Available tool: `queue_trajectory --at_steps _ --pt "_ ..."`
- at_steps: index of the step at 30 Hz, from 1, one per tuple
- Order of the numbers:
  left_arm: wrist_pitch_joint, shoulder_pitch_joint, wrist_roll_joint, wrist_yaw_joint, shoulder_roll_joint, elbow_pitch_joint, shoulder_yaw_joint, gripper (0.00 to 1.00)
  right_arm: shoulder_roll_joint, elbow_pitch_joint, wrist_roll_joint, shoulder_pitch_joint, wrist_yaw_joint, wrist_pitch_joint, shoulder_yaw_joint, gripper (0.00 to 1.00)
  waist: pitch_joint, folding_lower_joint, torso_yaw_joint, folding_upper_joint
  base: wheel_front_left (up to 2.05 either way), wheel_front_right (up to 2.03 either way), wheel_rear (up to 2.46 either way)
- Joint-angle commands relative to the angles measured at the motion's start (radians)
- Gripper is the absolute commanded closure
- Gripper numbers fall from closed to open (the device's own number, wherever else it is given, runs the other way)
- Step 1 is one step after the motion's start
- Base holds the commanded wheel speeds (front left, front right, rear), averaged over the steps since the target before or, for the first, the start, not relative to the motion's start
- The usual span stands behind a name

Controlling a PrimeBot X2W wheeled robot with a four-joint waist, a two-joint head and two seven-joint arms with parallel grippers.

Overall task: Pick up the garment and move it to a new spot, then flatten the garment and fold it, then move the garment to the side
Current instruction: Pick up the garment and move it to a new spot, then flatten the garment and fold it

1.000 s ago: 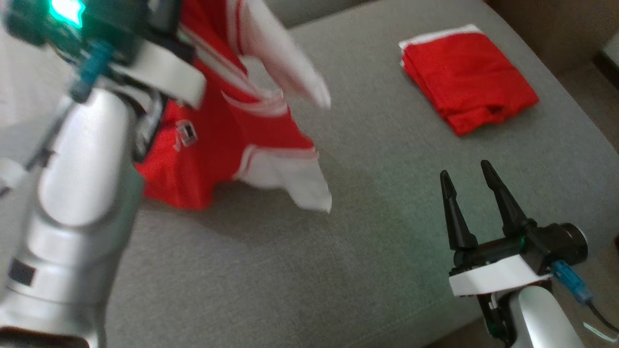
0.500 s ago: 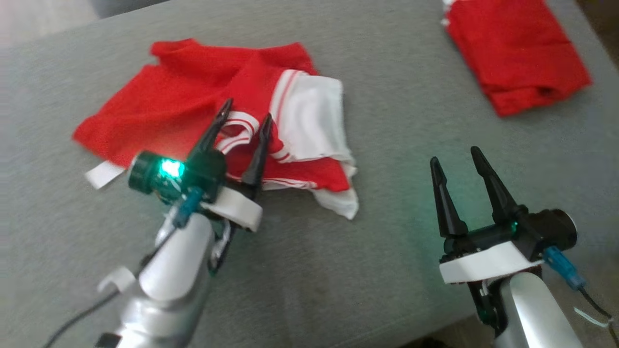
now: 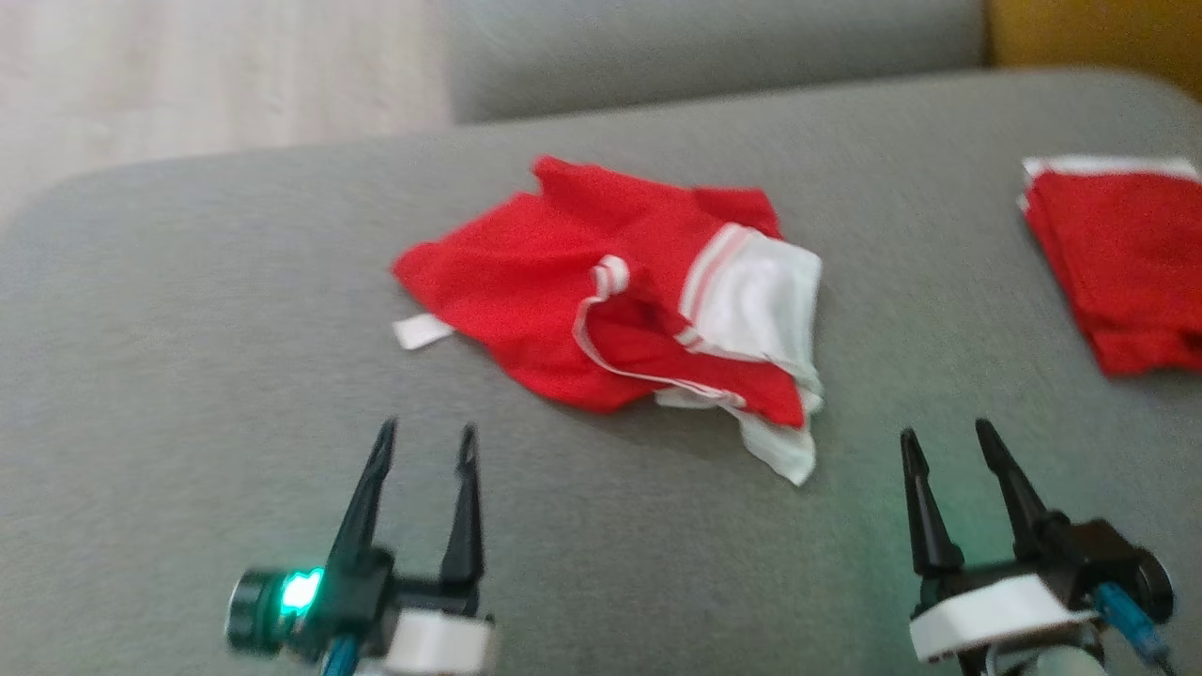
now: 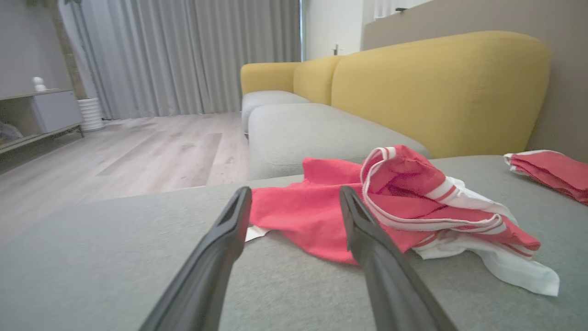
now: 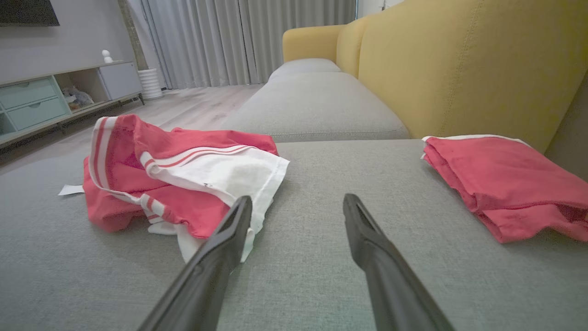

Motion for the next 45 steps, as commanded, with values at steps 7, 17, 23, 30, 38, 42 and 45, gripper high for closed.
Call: queue_trajectory --at_steps 7,17,23,30,38,42,45 --pt "-0.006 0.108 0.036 0.019 -0.003 -0.129 0.085 0.0 -0.003 -0.051 -0.01 0.032 -0.001 -0.002 0.008 0.0 -0.119 0.0004 0.111 -0.0001 0.0 0.0 0.0" --pt "-0.006 0.144 0.052 0.013 -0.012 -0.139 0.11 0.0 -0.002 -0.086 -0.009 0.065 -0.001 -0.002 0.017 0.0 -0.131 0.0004 0.104 -0.0001 0.0 0.0 0.0" --pt "-0.006 0.143 0.057 0.006 -0.015 -0.13 0.11 0.0 -0.002 -0.094 -0.012 0.07 -0.001 -0.002 0.024 0.0 -0.128 0.0004 0.098 -0.0001 0.0 0.0 0.0" --pt "-0.006 0.141 0.059 0.006 -0.018 -0.128 0.112 0.0 -0.002 -0.095 -0.01 0.066 -0.001 -0.002 0.033 0.0 -0.122 0.0004 0.09 -0.0001 0.0 0.0 0.0" --pt "-0.006 0.142 0.058 0.005 -0.019 -0.123 0.111 0.0 -0.002 -0.093 -0.009 0.065 -0.001 -0.002 0.034 0.0 -0.126 0.0004 0.086 -0.0001 0.0 0.0 0.0" --pt "-0.006 0.142 0.057 0.004 -0.02 -0.12 0.112 0.0 -0.002 -0.093 -0.01 0.063 -0.001 -0.002 0.034 0.0 -0.124 0.0004 0.083 -0.0001 0.0 0.0 0.0" --pt "-0.006 0.134 0.059 -0.002 -0.02 -0.112 0.109 0.0 -0.002 -0.095 -0.014 0.058 -0.001 -0.002 0.04 0.0 -0.116 0.0004 0.073 -0.0001 0.0 0.0 0.0"
